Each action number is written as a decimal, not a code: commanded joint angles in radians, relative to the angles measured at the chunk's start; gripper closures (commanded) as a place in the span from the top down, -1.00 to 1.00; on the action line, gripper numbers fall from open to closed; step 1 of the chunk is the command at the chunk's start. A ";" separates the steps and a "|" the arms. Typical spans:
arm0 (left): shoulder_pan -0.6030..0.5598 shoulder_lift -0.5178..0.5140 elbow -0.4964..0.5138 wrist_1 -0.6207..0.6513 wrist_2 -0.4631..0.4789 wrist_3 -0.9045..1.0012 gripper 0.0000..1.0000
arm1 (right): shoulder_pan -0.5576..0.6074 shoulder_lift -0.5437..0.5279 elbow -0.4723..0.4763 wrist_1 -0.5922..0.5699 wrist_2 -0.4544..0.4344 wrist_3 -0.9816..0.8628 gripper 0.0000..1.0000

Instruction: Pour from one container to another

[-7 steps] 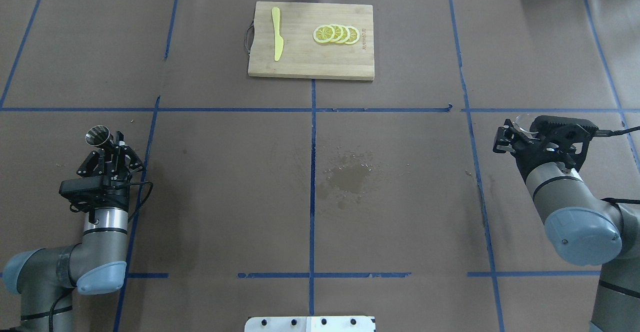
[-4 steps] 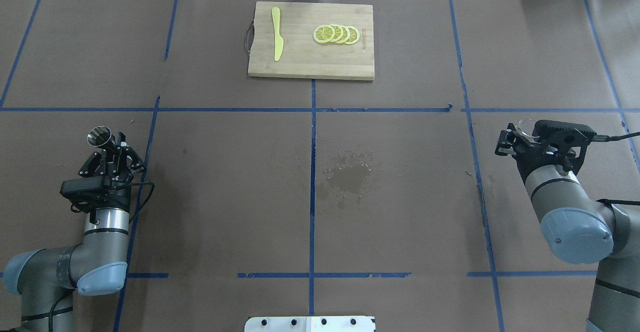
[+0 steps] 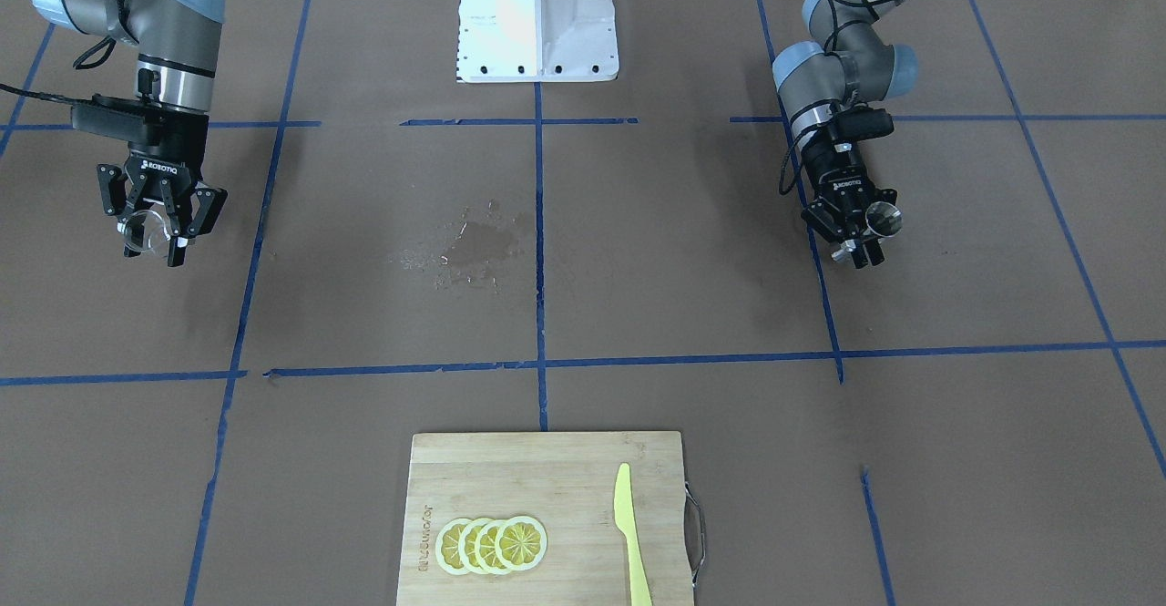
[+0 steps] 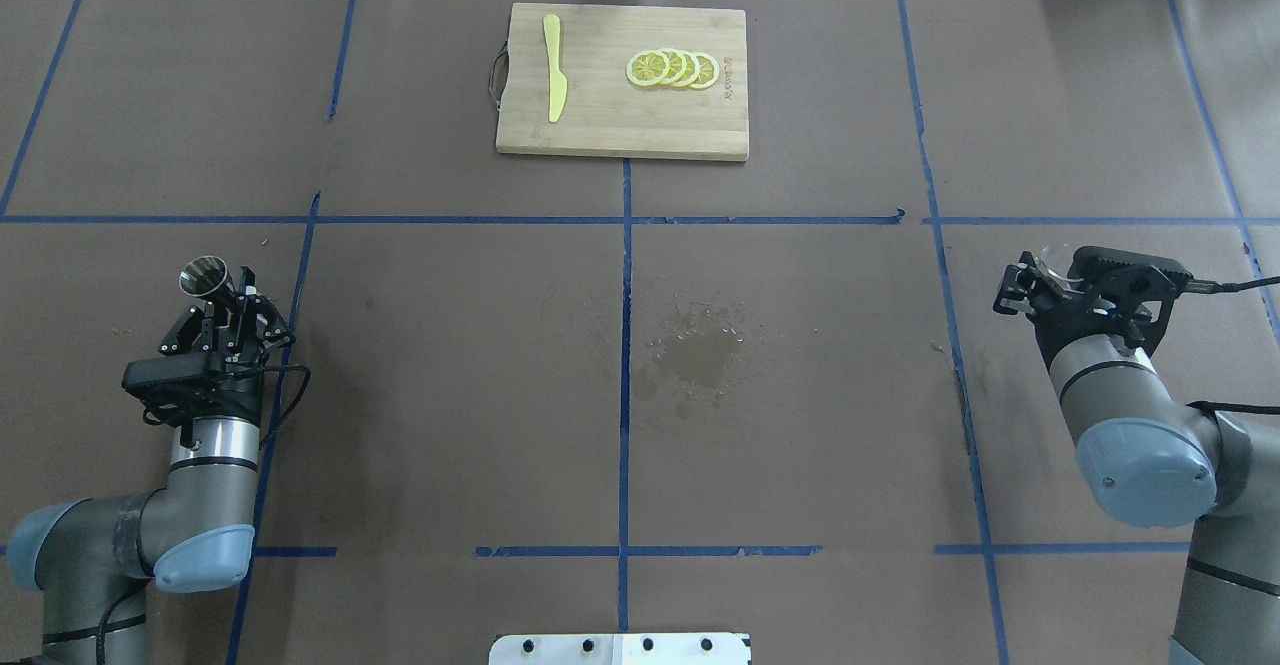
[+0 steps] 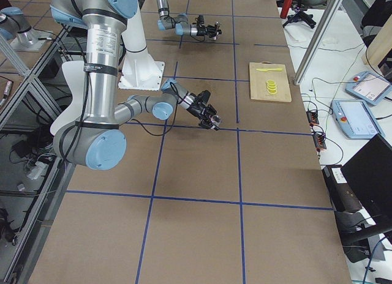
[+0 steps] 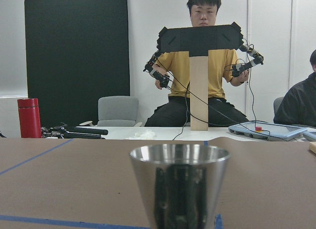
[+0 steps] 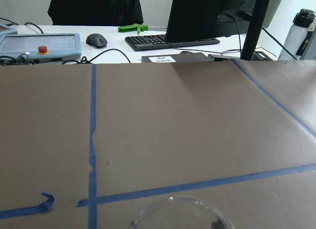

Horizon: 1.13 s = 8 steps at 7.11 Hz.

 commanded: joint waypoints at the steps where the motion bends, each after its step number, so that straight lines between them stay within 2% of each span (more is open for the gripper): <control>1: 0.000 0.000 0.000 0.002 -0.003 0.000 -0.17 | -0.007 0.000 -0.011 0.000 -0.003 0.014 -1.00; 3: 0.000 0.000 0.000 0.002 -0.005 0.000 -0.13 | -0.014 0.000 -0.012 0.000 -0.004 0.026 -1.00; 4: 0.000 0.000 0.000 0.002 -0.005 0.000 0.31 | -0.015 0.000 -0.012 0.000 -0.006 0.026 -1.00; 5: 0.000 0.000 0.000 0.002 -0.008 0.000 0.99 | -0.017 0.000 -0.014 0.000 -0.014 0.028 -1.00; 8: 0.005 0.000 -0.039 0.000 -0.087 0.000 0.99 | -0.023 0.000 -0.018 0.000 -0.018 0.029 -1.00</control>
